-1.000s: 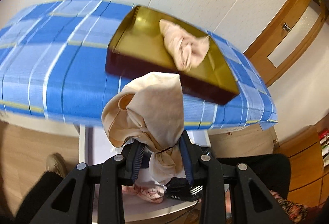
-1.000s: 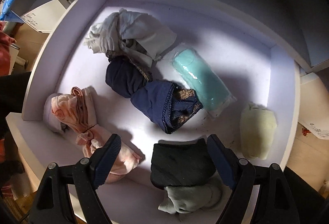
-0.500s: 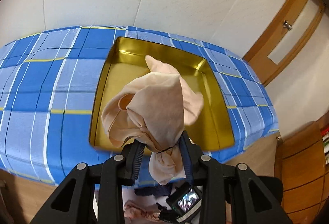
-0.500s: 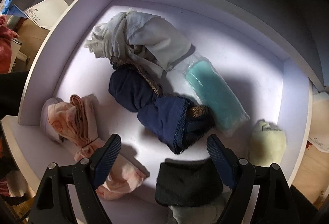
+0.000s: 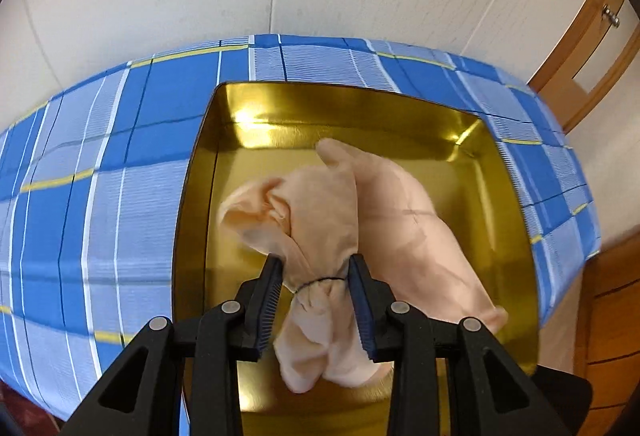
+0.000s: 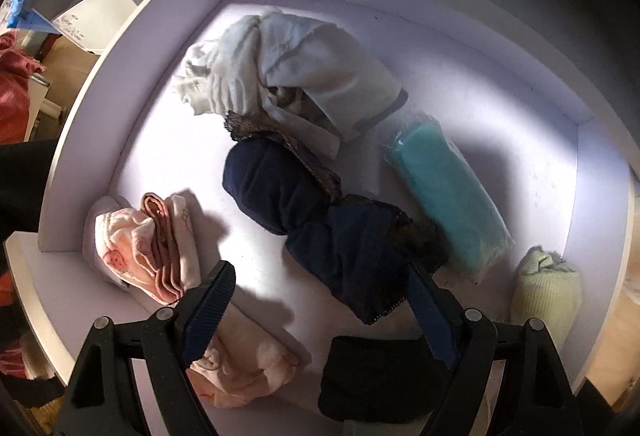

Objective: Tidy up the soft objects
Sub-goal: 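Carry the pink-beige cloth with the left tool and release it into the gold tray, then grasp the navy cloth in the drawer with the right tool while the left tool returns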

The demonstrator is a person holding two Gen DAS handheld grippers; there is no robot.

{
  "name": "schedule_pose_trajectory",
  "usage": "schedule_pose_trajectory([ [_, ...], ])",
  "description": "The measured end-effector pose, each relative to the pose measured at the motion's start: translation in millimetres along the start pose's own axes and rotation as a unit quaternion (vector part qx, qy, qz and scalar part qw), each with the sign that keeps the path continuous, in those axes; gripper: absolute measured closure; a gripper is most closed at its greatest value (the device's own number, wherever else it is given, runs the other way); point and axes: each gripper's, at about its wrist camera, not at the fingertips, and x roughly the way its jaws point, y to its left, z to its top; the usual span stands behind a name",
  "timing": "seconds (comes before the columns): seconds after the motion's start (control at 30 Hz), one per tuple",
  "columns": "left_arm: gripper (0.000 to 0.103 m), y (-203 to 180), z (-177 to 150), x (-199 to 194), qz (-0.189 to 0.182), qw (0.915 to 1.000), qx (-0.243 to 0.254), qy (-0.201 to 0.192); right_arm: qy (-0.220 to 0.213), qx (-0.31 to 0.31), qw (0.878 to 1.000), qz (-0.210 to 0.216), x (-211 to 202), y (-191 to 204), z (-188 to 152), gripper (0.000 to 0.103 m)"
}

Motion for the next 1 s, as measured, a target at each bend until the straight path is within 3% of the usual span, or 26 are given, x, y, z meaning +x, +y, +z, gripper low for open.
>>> schedule_pose_trajectory([
  [0.2,0.071,4,22,17,0.04,0.9991,0.01,-0.01,-0.001,0.023,1.0,0.012,7,-12,5,0.017],
  [0.3,0.071,6,21,13,0.035,0.9989,-0.001,-0.031,-0.003,0.027,0.999,0.021,8,-16,5,0.017],
  [0.37,0.071,10,15,6,0.012,0.9988,-0.017,-0.045,-0.003,0.022,1.0,0.021,7,-17,7,0.017],
  [0.47,0.069,16,0,-4,-0.033,0.9967,-0.049,-0.055,0.001,0.013,1.0,0.015,13,-13,11,0.017],
  [0.6,0.068,17,-19,-20,-0.053,0.9941,-0.064,-0.069,0.003,0.01,1.0,0.006,18,-10,8,0.017],
  [1.0,0.065,16,-111,-59,-0.048,0.9914,-0.058,-0.107,0.0,-0.002,1.0,-0.009,21,-8,5,0.017],
])
